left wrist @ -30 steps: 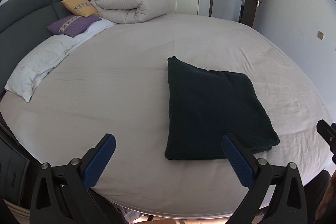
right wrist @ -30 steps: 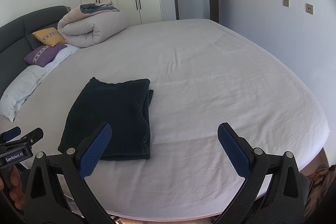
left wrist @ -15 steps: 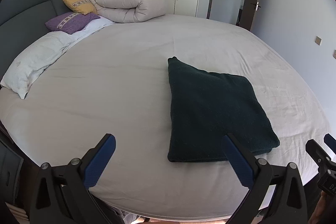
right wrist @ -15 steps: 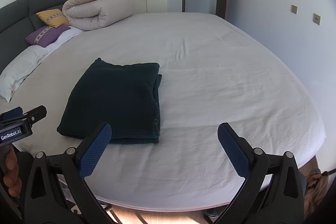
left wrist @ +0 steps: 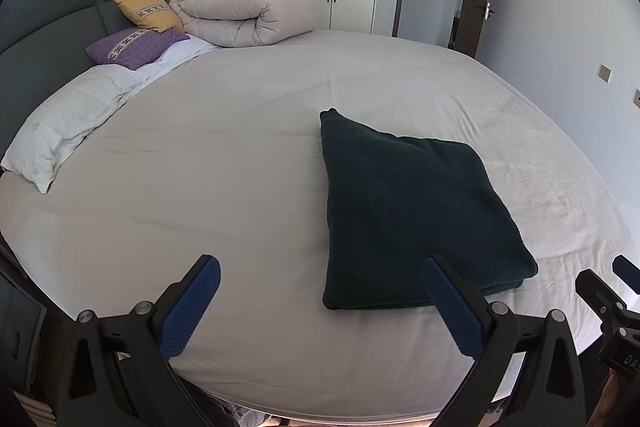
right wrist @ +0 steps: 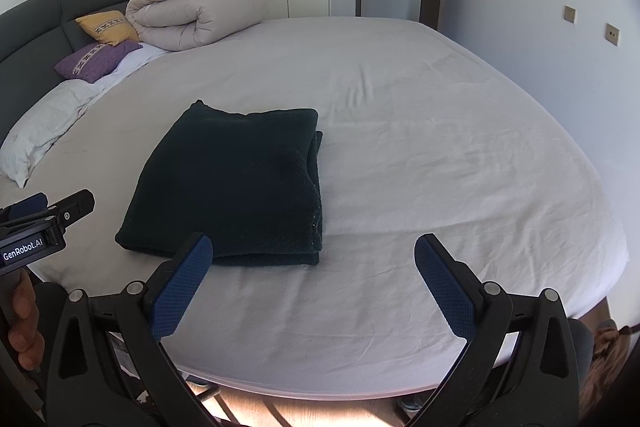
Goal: Fold small clothes
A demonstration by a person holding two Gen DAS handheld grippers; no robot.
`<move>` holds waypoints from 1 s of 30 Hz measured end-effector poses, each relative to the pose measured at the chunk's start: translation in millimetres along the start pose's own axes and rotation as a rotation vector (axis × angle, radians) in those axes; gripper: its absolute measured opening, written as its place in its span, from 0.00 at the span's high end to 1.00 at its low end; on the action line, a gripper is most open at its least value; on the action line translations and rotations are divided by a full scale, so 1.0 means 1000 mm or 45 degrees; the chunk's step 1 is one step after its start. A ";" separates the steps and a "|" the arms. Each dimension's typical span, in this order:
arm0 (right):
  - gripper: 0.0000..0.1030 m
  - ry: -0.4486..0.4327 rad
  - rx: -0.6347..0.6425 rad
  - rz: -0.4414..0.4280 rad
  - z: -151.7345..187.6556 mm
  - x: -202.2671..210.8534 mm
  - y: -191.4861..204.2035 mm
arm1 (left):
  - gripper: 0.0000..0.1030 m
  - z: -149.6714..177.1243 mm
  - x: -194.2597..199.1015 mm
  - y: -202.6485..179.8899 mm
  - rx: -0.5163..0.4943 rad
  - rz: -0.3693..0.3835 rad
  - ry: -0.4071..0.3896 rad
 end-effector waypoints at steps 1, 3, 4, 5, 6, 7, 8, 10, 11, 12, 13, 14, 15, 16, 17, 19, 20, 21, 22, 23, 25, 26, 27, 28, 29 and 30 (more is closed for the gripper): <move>0.00 0.002 0.000 -0.001 0.000 -0.001 0.000 | 0.00 0.001 0.000 0.000 -0.001 0.000 0.001; 0.00 0.006 -0.003 -0.004 0.001 -0.002 0.000 | 0.00 0.002 -0.001 -0.001 -0.003 0.002 0.003; 0.00 0.008 -0.006 -0.006 0.001 -0.003 0.000 | 0.00 0.002 0.000 -0.002 -0.006 0.002 0.003; 0.00 0.010 -0.008 -0.008 0.001 -0.003 0.000 | 0.00 0.003 0.000 -0.003 -0.011 0.002 0.002; 0.00 0.011 -0.011 -0.008 0.002 -0.004 0.000 | 0.00 0.004 0.000 -0.004 -0.015 0.001 0.001; 0.00 0.012 -0.013 -0.009 0.002 -0.004 0.000 | 0.00 0.004 0.000 -0.004 -0.019 0.000 0.002; 0.00 0.013 -0.014 -0.009 0.002 -0.005 -0.001 | 0.00 0.005 -0.001 -0.005 -0.020 -0.001 0.004; 0.00 0.017 -0.016 -0.010 0.002 -0.006 -0.001 | 0.00 0.006 -0.002 -0.005 -0.021 0.000 0.010; 0.00 0.019 -0.018 -0.010 0.003 -0.006 -0.001 | 0.00 0.007 -0.002 -0.005 -0.022 -0.001 0.012; 0.00 0.021 -0.021 -0.011 0.004 -0.007 -0.001 | 0.00 0.007 -0.003 -0.005 -0.024 -0.004 0.016; 0.00 0.024 -0.023 -0.012 0.004 -0.007 -0.001 | 0.00 0.008 -0.003 -0.005 -0.025 -0.004 0.016; 0.00 0.026 -0.025 -0.012 0.004 -0.008 -0.001 | 0.00 0.008 -0.003 -0.005 -0.024 -0.004 0.016; 0.00 0.027 -0.027 -0.012 0.005 -0.008 -0.001 | 0.00 0.008 -0.003 -0.005 -0.024 -0.004 0.017; 0.00 0.028 -0.028 -0.013 0.005 -0.009 -0.001 | 0.00 0.008 -0.003 -0.005 -0.024 -0.004 0.018; 0.00 0.030 -0.029 -0.014 0.005 -0.009 0.000 | 0.00 0.009 -0.004 -0.005 -0.024 -0.004 0.021; 0.00 0.031 -0.031 -0.015 0.005 -0.009 0.000 | 0.00 0.010 -0.004 -0.005 -0.025 -0.005 0.023; 0.00 0.033 -0.031 -0.016 0.005 -0.010 0.000 | 0.00 0.011 -0.005 -0.005 -0.026 -0.005 0.024; 0.00 0.033 -0.032 -0.016 0.006 -0.010 0.001 | 0.00 0.011 -0.005 -0.006 -0.028 -0.004 0.026; 0.00 0.035 -0.033 -0.018 0.006 -0.010 0.001 | 0.00 0.011 -0.005 -0.006 -0.029 -0.003 0.026; 0.00 0.037 -0.034 -0.019 0.006 -0.011 0.001 | 0.00 0.012 -0.005 -0.006 -0.030 -0.003 0.026; 0.00 0.040 -0.037 -0.022 0.007 -0.012 0.001 | 0.00 0.011 -0.005 -0.006 -0.033 -0.003 0.028; 0.00 0.042 -0.037 -0.022 0.007 -0.012 0.001 | 0.00 0.011 -0.006 -0.006 -0.033 -0.004 0.031; 0.00 0.043 -0.038 -0.023 0.007 -0.013 0.002 | 0.00 0.011 -0.006 -0.006 -0.033 -0.003 0.033; 0.00 0.044 -0.038 -0.024 0.007 -0.013 0.002 | 0.00 0.011 -0.006 -0.006 -0.032 -0.003 0.034; 0.00 0.044 -0.038 -0.024 0.008 -0.013 0.002 | 0.00 0.011 -0.006 -0.006 -0.032 -0.004 0.033; 0.00 0.043 -0.038 -0.024 0.008 -0.013 0.003 | 0.00 0.011 -0.006 -0.006 -0.033 -0.004 0.033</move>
Point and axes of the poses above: each gripper's, at about its wrist camera, not at the fingertips, and x roughly against the way its jaws point, y to its left, z to its underside, the point moved 9 cm from there along -x, roughly the way its jaws point, and after that the axes turned 11 degrees about x, right-handed, at the moved point
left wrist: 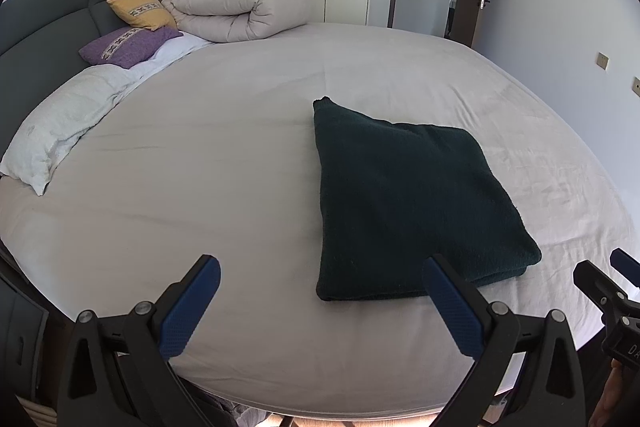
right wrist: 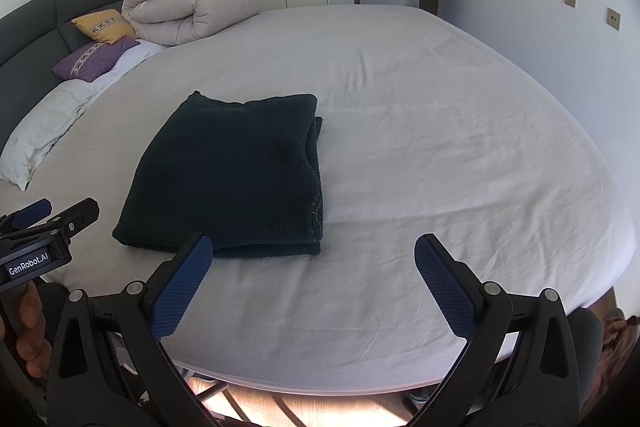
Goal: Fold small clothes
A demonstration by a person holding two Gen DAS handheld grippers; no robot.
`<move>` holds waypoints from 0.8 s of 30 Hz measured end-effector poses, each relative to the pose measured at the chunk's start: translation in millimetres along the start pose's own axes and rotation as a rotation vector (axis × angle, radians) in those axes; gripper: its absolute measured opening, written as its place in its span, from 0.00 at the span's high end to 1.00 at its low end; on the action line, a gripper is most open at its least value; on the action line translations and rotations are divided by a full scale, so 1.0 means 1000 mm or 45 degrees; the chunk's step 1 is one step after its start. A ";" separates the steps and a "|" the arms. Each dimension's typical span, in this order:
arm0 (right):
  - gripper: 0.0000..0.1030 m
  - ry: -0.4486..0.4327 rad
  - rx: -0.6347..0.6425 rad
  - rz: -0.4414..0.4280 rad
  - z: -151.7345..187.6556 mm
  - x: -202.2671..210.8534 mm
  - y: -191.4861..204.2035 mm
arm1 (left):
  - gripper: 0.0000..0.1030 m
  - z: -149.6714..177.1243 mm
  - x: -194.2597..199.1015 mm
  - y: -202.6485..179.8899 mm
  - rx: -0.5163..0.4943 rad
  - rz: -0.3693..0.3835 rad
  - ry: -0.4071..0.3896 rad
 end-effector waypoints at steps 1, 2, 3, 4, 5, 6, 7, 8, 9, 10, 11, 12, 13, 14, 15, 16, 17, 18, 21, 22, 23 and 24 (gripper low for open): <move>0.00 0.000 0.000 0.000 0.000 0.000 0.000 | 0.00 0.000 0.000 0.000 0.000 0.000 0.000; 0.00 0.000 0.000 -0.001 0.000 0.000 0.000 | 0.00 0.000 0.000 0.000 -0.001 -0.001 0.001; 0.00 0.001 -0.001 0.001 0.000 0.000 0.000 | 0.00 0.001 0.000 0.000 0.000 -0.001 0.002; 0.00 0.001 -0.001 0.002 0.000 0.000 0.000 | 0.00 0.001 0.000 0.000 -0.001 -0.001 0.002; 0.00 0.002 -0.002 0.002 0.001 0.000 0.001 | 0.00 0.001 -0.001 0.000 -0.001 -0.001 0.003; 0.00 0.003 -0.003 0.001 0.001 0.000 0.001 | 0.00 0.001 -0.001 0.000 -0.001 -0.002 0.005; 0.00 0.005 -0.003 0.000 0.001 -0.001 0.001 | 0.00 0.002 -0.002 0.001 0.000 -0.003 0.006; 0.00 0.007 -0.004 0.000 0.001 -0.002 0.001 | 0.00 0.002 -0.002 0.001 0.002 -0.005 0.008; 0.00 0.008 -0.004 -0.001 0.001 -0.002 0.001 | 0.00 0.002 -0.003 0.001 0.004 -0.005 0.010; 0.00 0.008 -0.004 -0.002 0.001 -0.002 0.001 | 0.00 0.003 -0.003 0.001 0.006 -0.006 0.013; 0.00 0.009 -0.005 -0.002 0.001 -0.003 0.001 | 0.00 0.003 -0.004 0.001 0.008 -0.008 0.015; 0.00 0.010 -0.004 -0.002 0.001 -0.003 0.002 | 0.00 0.004 -0.004 0.002 0.009 -0.010 0.018; 0.00 0.011 -0.004 -0.002 0.001 -0.003 0.001 | 0.00 0.004 -0.005 0.002 0.010 -0.012 0.021; 0.00 0.011 -0.005 -0.002 0.000 -0.003 0.002 | 0.00 0.004 -0.005 0.003 0.011 -0.013 0.024; 0.00 0.011 -0.004 -0.002 0.000 -0.003 0.001 | 0.00 0.005 -0.005 0.003 0.010 -0.015 0.025; 0.00 0.011 -0.004 -0.003 0.001 -0.003 0.001 | 0.00 0.005 -0.006 0.003 0.008 -0.016 0.027; 0.00 0.012 -0.004 -0.003 0.001 -0.003 0.001 | 0.00 0.005 -0.006 0.003 0.005 -0.017 0.030; 0.00 0.013 -0.004 -0.003 0.001 -0.004 0.001 | 0.00 0.006 -0.007 0.003 0.002 -0.018 0.032; 0.00 0.016 -0.004 -0.005 0.001 -0.004 0.001 | 0.00 0.007 -0.008 0.002 -0.006 -0.016 0.038; 0.00 0.015 -0.004 -0.004 0.001 -0.004 0.002 | 0.00 0.007 -0.008 0.002 -0.008 -0.015 0.039; 0.00 0.015 -0.004 -0.004 0.001 -0.004 0.001 | 0.00 0.007 -0.008 0.002 -0.009 -0.014 0.040; 0.00 0.015 -0.004 -0.004 0.001 -0.004 0.002 | 0.00 0.007 -0.007 0.002 -0.009 -0.013 0.040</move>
Point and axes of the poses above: each gripper's, at about its wrist camera, not at the fingertips, and x roughly against the way its jaws point, y to its left, z to its underside, the point moved 9 cm from there along -x, roughly the way its jaws point, and after that the axes turned 11 degrees about x, right-handed, at the moved point
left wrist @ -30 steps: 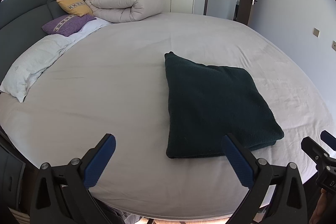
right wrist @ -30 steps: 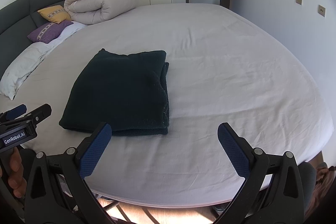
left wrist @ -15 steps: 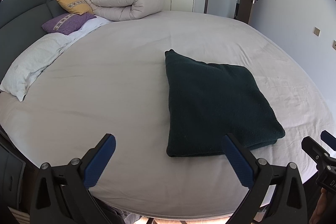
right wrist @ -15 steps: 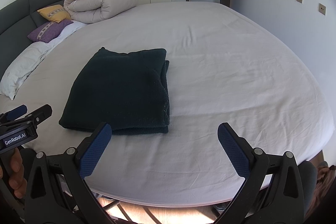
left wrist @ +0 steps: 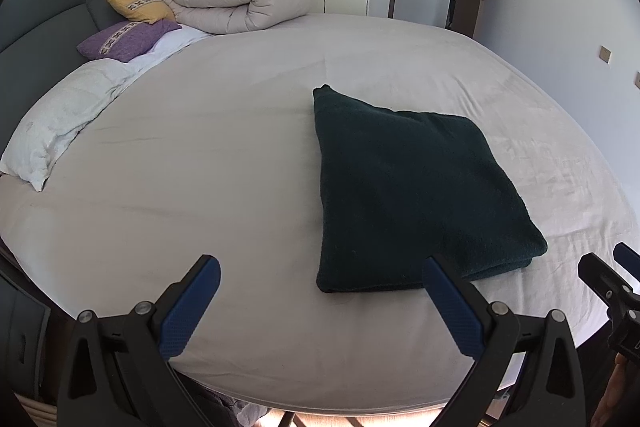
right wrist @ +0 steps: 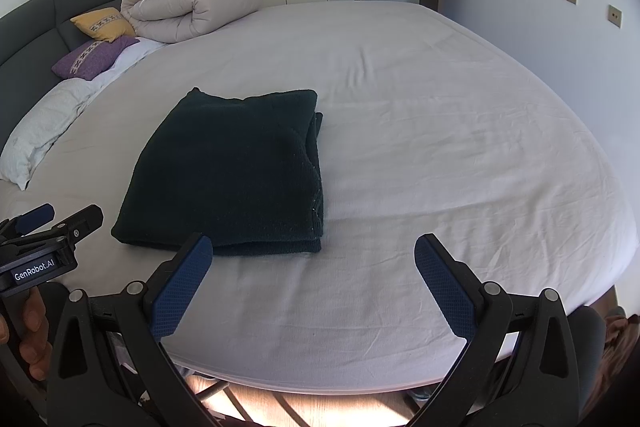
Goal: Fold small clothes
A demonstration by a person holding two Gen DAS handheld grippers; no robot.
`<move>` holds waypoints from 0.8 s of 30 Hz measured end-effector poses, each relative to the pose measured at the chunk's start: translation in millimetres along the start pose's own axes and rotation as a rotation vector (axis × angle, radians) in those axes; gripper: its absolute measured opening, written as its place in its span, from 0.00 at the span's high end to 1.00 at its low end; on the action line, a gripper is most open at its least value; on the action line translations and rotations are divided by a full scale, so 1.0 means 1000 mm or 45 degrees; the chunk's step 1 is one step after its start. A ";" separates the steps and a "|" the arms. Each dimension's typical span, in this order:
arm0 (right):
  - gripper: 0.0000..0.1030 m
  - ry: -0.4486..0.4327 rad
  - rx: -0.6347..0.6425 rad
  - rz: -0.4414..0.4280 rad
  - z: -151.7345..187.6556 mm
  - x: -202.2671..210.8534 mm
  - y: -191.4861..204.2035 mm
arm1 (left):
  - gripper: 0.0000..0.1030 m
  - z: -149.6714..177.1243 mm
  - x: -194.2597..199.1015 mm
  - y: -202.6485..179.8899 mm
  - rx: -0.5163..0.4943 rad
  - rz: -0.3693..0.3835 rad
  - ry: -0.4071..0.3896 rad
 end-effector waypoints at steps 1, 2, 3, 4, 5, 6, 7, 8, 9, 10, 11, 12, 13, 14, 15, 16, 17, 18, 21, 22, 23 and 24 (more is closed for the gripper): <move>0.00 0.000 -0.001 0.000 0.000 0.000 0.000 | 0.00 0.000 0.000 0.000 0.000 -0.001 0.000; 0.00 0.001 -0.001 0.000 0.000 0.000 0.000 | 0.00 0.000 0.000 0.001 0.001 -0.001 0.001; 0.00 0.002 -0.002 -0.002 0.000 -0.001 0.000 | 0.00 0.000 0.000 0.000 0.001 -0.001 0.002; 0.00 0.002 -0.001 -0.001 0.000 0.000 0.000 | 0.00 0.000 0.000 0.001 0.001 -0.001 0.003; 0.00 0.002 -0.001 -0.002 0.000 -0.001 0.000 | 0.00 0.000 0.000 0.001 0.001 -0.001 0.003; 0.00 0.002 0.000 -0.001 0.001 -0.001 0.001 | 0.00 0.000 0.000 0.001 0.000 -0.001 0.003; 0.00 0.002 0.000 -0.001 0.001 -0.001 0.002 | 0.00 0.000 0.000 0.001 0.000 0.000 0.003; 0.00 0.003 0.000 -0.002 0.001 -0.001 0.002 | 0.00 0.000 0.000 0.000 0.001 0.000 0.002; 0.00 0.002 0.000 -0.002 0.001 0.000 0.002 | 0.00 0.000 0.000 0.000 0.001 0.000 0.003; 0.00 0.002 -0.001 -0.002 0.002 0.000 0.002 | 0.00 0.000 0.000 0.000 0.000 0.000 0.003; 0.00 0.002 0.000 -0.001 0.002 0.000 0.002 | 0.00 0.000 0.000 0.000 0.001 -0.001 0.003; 0.00 0.003 -0.001 -0.002 0.002 -0.001 0.002 | 0.00 0.000 0.000 0.000 0.001 -0.001 0.003; 0.00 0.003 -0.001 -0.003 0.002 -0.001 0.002 | 0.00 0.000 0.000 0.001 0.002 -0.001 0.004; 0.00 0.003 -0.002 -0.003 0.002 -0.001 0.002 | 0.00 0.000 0.000 0.000 0.001 -0.001 0.003; 0.00 0.003 -0.002 -0.003 0.002 -0.001 0.002 | 0.00 0.000 0.000 0.000 0.001 -0.001 0.003; 0.00 0.003 -0.002 -0.003 0.002 -0.001 0.003 | 0.00 0.000 0.000 0.000 0.002 -0.001 0.003; 0.00 0.002 -0.002 -0.003 0.002 -0.001 0.002 | 0.00 0.000 0.000 0.000 0.001 -0.001 0.002; 0.00 0.003 -0.002 -0.003 0.002 -0.001 0.002 | 0.00 0.000 0.000 0.000 0.001 -0.002 0.004; 0.00 0.003 -0.002 -0.003 0.002 -0.001 0.002 | 0.00 0.000 0.000 0.000 0.000 -0.001 0.004; 0.00 0.003 -0.002 -0.003 0.002 -0.001 0.002 | 0.00 0.000 0.000 0.000 0.000 -0.002 0.005; 0.00 0.003 -0.002 -0.003 0.002 -0.001 0.002 | 0.00 0.000 0.000 0.000 0.000 -0.003 0.004; 0.00 0.003 -0.003 -0.003 0.002 -0.001 0.002 | 0.00 0.000 0.000 0.000 -0.001 -0.003 0.004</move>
Point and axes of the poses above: each gripper's, at about its wrist camera, not at the fingertips, and x roughly against the way its jaws point, y to its left, z to its underside, the point moved 9 cm from there along -x, roughly the way its jaws point, and after that the axes turned 11 degrees about x, right-handed, at the moved point
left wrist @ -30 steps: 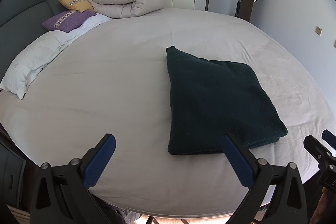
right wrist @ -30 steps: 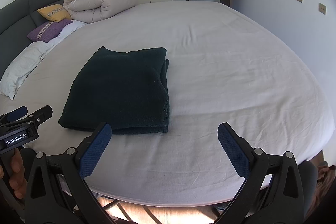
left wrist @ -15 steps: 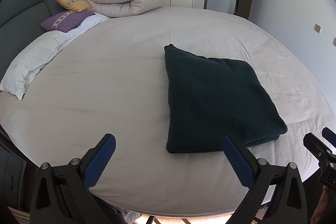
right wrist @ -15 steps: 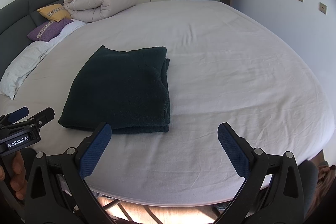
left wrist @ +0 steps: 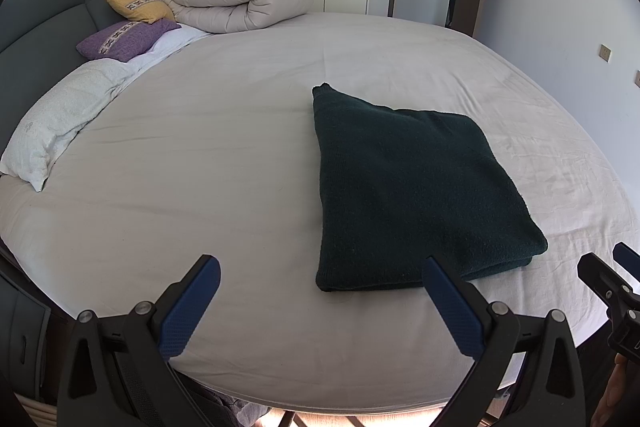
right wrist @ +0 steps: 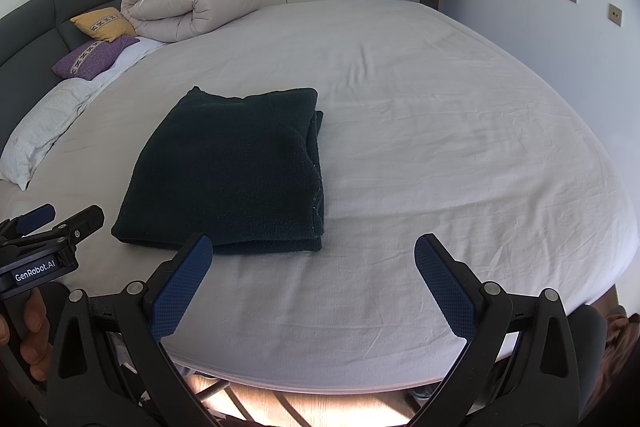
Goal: Fold small clothes
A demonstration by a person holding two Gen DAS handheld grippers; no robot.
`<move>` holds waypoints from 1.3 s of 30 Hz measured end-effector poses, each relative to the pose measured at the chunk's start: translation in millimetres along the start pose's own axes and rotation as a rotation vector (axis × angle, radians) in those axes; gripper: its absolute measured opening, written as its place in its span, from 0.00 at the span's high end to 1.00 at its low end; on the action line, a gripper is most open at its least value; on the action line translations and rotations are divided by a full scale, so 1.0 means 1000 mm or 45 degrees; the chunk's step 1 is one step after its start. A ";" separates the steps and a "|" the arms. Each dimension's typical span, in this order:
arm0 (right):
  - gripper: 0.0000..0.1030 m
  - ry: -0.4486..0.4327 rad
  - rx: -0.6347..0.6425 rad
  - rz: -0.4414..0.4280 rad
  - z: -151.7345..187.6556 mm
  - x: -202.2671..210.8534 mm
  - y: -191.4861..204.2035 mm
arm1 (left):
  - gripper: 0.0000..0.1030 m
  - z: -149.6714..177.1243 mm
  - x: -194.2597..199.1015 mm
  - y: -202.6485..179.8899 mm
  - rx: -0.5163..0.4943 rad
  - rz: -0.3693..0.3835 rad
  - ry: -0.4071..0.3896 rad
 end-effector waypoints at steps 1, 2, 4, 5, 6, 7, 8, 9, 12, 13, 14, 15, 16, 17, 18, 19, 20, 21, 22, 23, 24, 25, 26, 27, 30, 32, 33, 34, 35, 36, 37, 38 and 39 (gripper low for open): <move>0.00 0.000 0.000 -0.001 0.000 0.000 0.000 | 0.00 0.000 -0.001 0.000 0.000 0.001 0.001; 0.00 0.000 0.000 -0.001 0.000 0.000 0.000 | 0.00 0.000 -0.001 0.000 0.000 0.001 0.001; 0.00 0.000 0.001 0.000 0.000 0.000 0.000 | 0.00 0.000 -0.001 0.000 0.000 0.000 0.001; 0.00 0.000 0.000 -0.001 0.000 0.000 0.000 | 0.00 0.000 -0.001 0.000 0.000 0.000 0.001; 0.00 0.001 0.000 -0.001 0.000 0.000 0.000 | 0.00 0.000 0.000 0.000 0.000 -0.001 0.000; 0.00 0.001 -0.001 -0.001 0.000 0.000 0.000 | 0.00 0.000 -0.001 0.000 -0.001 0.000 0.000; 0.00 0.000 -0.001 -0.001 0.000 0.000 0.000 | 0.00 0.000 -0.001 0.000 0.000 0.000 0.001; 0.00 0.000 -0.001 -0.001 0.000 0.000 0.000 | 0.00 0.000 -0.001 0.000 0.000 0.000 0.000; 0.00 0.000 -0.001 0.000 0.000 0.000 0.000 | 0.00 0.001 0.000 -0.001 0.000 -0.001 0.000; 0.00 0.000 -0.001 -0.001 0.000 0.000 0.000 | 0.00 0.000 0.000 0.000 -0.001 -0.001 0.000; 0.00 0.000 -0.001 -0.001 0.000 0.000 0.000 | 0.00 0.000 0.000 -0.001 -0.001 0.000 0.001; 0.00 0.001 0.000 -0.001 0.000 0.000 0.000 | 0.00 0.001 0.000 -0.001 0.000 0.000 0.001; 0.00 0.001 0.000 -0.001 0.001 -0.001 0.000 | 0.00 0.001 0.000 -0.001 0.000 0.000 0.001; 0.00 0.001 0.000 -0.002 0.001 -0.001 0.000 | 0.00 0.001 0.000 -0.001 0.000 0.000 0.001; 0.00 0.002 0.000 -0.002 0.001 -0.001 0.000 | 0.00 0.001 0.000 -0.001 -0.001 -0.001 0.001; 0.00 0.002 0.000 -0.002 0.001 -0.001 0.000 | 0.00 0.001 0.000 -0.001 -0.001 -0.001 0.001; 0.00 0.002 0.000 -0.002 0.002 -0.001 0.001 | 0.00 0.001 0.000 -0.001 -0.001 0.000 0.001; 0.00 0.002 0.000 -0.002 0.002 -0.001 0.001 | 0.00 0.000 0.000 -0.001 -0.002 0.001 0.000; 0.00 0.002 0.000 -0.002 0.002 -0.001 0.001 | 0.00 0.000 0.000 -0.001 -0.006 0.001 -0.001; 0.00 0.002 0.000 -0.002 0.002 -0.001 0.001 | 0.00 0.002 -0.001 -0.002 -0.010 0.002 -0.002; 0.00 0.003 0.000 -0.002 0.002 -0.001 0.001 | 0.00 0.002 -0.002 -0.002 -0.012 0.002 -0.001; 0.00 0.003 0.000 -0.003 0.002 -0.001 0.001 | 0.00 0.003 -0.003 -0.002 -0.014 0.003 0.001; 0.00 0.004 0.000 -0.002 0.002 -0.001 0.001 | 0.00 0.003 -0.004 -0.002 -0.014 0.004 0.002; 0.00 0.004 0.000 -0.003 0.002 -0.001 0.001 | 0.00 0.004 -0.004 -0.001 -0.015 0.004 0.003; 0.00 0.004 0.000 -0.002 0.002 -0.001 0.001 | 0.00 0.004 -0.004 0.000 -0.014 0.001 0.002; 0.00 0.003 0.000 -0.003 0.002 -0.001 0.001 | 0.00 0.004 -0.004 0.001 -0.015 0.001 0.001; 0.00 0.003 0.000 -0.003 0.002 -0.001 0.001 | 0.00 0.004 -0.004 0.001 -0.015 0.000 0.003; 0.00 0.004 0.001 -0.003 0.002 -0.001 0.001 | 0.00 0.004 -0.004 0.001 -0.016 0.002 0.003; 0.00 0.005 0.000 -0.002 0.002 -0.001 0.001 | 0.00 0.004 -0.004 0.001 -0.017 0.002 0.004; 0.00 0.005 -0.001 -0.004 0.002 -0.001 0.001 | 0.00 0.005 -0.004 0.001 -0.019 0.002 0.004; 0.00 0.005 -0.001 -0.004 0.003 -0.001 0.001 | 0.00 0.005 -0.003 0.001 -0.020 0.002 0.004; 0.00 0.004 0.000 -0.003 0.002 -0.001 0.001 | 0.00 0.004 -0.003 0.001 -0.021 0.002 0.005; 0.00 0.004 0.000 -0.003 0.002 -0.001 0.001 | 0.00 0.004 -0.003 0.001 -0.017 0.000 0.004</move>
Point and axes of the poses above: each gripper's, at about its wrist camera, not at the fingertips, and x roughly against the way its jaws point, y to its left, z to its underside, the point moved 9 cm from there along -x, roughly the way its jaws point, and after that the axes turned 11 degrees about x, right-handed, at the moved point
